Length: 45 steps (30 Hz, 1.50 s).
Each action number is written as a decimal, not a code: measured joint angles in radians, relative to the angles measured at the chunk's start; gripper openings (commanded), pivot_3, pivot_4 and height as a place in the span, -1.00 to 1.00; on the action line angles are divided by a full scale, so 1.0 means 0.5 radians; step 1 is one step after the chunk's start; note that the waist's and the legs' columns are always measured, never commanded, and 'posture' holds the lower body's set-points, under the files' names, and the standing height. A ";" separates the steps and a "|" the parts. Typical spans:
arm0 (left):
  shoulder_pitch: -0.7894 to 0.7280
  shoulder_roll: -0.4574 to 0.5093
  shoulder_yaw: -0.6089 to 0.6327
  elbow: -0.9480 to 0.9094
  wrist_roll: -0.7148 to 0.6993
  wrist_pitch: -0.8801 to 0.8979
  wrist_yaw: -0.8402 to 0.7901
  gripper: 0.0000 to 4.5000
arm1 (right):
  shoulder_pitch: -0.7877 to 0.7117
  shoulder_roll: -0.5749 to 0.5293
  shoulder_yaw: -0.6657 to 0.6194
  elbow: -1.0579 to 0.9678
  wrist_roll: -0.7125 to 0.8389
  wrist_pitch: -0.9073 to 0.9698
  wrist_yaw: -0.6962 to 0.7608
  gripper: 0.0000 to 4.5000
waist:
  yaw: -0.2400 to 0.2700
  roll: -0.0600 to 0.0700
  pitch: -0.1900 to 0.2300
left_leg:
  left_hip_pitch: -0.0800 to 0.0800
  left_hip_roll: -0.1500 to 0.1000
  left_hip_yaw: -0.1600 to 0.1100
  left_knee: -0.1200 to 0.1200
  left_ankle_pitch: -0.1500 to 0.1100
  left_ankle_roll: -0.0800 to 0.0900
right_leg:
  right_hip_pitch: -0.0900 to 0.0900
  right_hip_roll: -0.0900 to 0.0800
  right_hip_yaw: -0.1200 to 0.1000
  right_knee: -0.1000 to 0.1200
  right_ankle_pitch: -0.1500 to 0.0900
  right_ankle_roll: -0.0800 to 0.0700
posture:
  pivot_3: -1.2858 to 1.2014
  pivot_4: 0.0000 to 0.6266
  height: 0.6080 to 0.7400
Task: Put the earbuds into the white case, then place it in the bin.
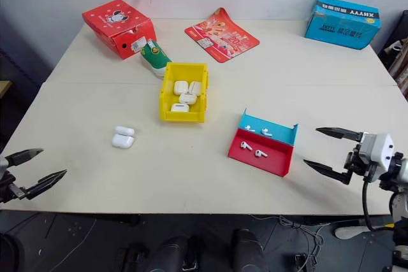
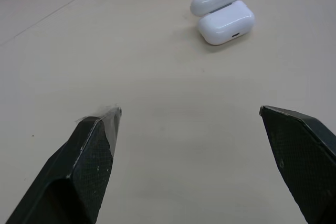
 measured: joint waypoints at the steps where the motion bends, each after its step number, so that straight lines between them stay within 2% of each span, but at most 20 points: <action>1: 0.025 0.026 0.021 0.016 0.008 0.055 0.020 0.98 | -0.004 0.038 0.005 -0.065 0.029 0.025 -0.011 1.00 | 0.000 0.000 0.000 | 0.000 0.000 0.000 0.000 0.000 0.000 | 0.000 0.000 0.000 0.001 0.000 0.000 | 0.03 -0.52 1.00; 6: 0.154 0.169 0.163 0.095 0.043 0.636 0.209 0.98 | -0.002 0.229 0.115 -0.508 0.133 0.136 -0.117 1.00 | 0.013 0.000 0.000 | 0.000 0.000 0.000 0.000 0.000 0.000 | -0.002 0.000 0.001 0.003 0.000 0.000 | 0.03 -0.52 1.00; 12: 0.099 0.384 0.230 -0.409 -0.159 1.658 0.320 0.98 | 0.025 0.266 0.141 -0.621 0.165 0.205 -0.129 1.00 | 0.075 -0.005 -0.002 | -0.001 -0.003 -0.005 0.000 -0.002 0.002 | 0.002 -0.002 0.002 -0.001 0.001 -0.003 | 0.03 -0.52 1.00; 17: -0.432 0.551 0.048 -0.769 -0.369 2.412 0.510 0.98 | 0.042 0.273 0.149 -0.558 0.157 0.197 -0.072 1.00 | 0.061 -0.003 -0.001 | 0.000 -0.003 -0.005 -0.001 -0.001 0.000 | 0.001 -0.001 0.003 0.002 0.001 -0.003 | 0.03 -0.52 1.00; 20: -0.997 0.578 -0.369 -0.793 -0.397 2.799 0.758 0.98 | 0.031 0.280 0.153 -0.499 0.143 0.190 -0.056 1.00 | 0.052 -0.002 -0.001 | 0.001 -0.003 -0.004 -0.001 0.002 -0.004 | 0.001 0.003 0.003 0.010 0.001 -0.003 | 0.03 -0.52 1.00; 23: -1.283 0.476 -0.664 -0.779 -0.454 2.871 0.930 0.98 | 0.008 0.292 0.175 -0.485 0.132 0.177 -0.047 1.00 | 0.043 -0.002 -0.001 | 0.002 -0.003 -0.002 -0.001 0.004 -0.005 | -0.001 0.005 0.003 0.020 0.001 -0.003 | 0.03 -0.52 1.00; 24: -1.406 0.379 -0.760 -0.723 -0.452 2.888 1.024 0.98 | 0.011 0.293 0.173 -0.480 0.129 0.172 -0.045 1.00 | 0.045 -0.002 -0.001 | 0.002 -0.003 -0.002 0.000 0.005 -0.005 | -0.001 0.005 0.003 0.022 0.001 -0.003 | 0.03 -0.52 1.00; 26: -1.660 0.120 -0.860 -0.569 -0.405 2.895 1.250 0.98 | 0.006 0.300 0.181 -0.478 0.118 0.170 -0.055 1.00 | 0.064 -0.003 0.000 | 0.000 -0.002 -0.002 0.004 0.009 -0.003 | -0.001 0.006 0.002 0.024 0.001 -0.003 | 0.03 -0.52 1.00; 30: -1.890 -0.102 -0.997 -0.373 -0.368 2.898 1.500 0.98 | 0.014 0.330 0.191 -0.488 0.115 0.170 -0.080 1.00 | 0.067 -0.014 0.003 | 0.000 -0.002 -0.002 0.005 0.012 0.001 | -0.001 0.006 0.003 0.025 0.001 -0.002 | 0.03 -0.52 1.00; 38: -1.991 -0.350 -1.143 -0.247 -0.325 2.897 1.737 0.98 | 0.024 0.333 0.199 -0.487 0.091 0.161 -0.088 1.00 | 0.067 -0.017 0.005 | 0.000 -0.002 -0.003 0.005 0.021 0.004 | 0.000 0.006 0.003 0.024 0.001 -0.002 | 0.03 -0.52 1.00; 45: -1.991 -0.431 -1.198 -0.243 -0.244 2.897 1.793 0.98 | 0.074 0.336 0.199 -0.489 0.090 0.161 -0.099 1.00 | 0.069 -0.019 0.006 | 0.000 -0.002 -0.003 0.005 0.022 0.003 | 0.000 0.006 0.003 0.024 0.001 -0.002 | 0.03 -0.52 1.00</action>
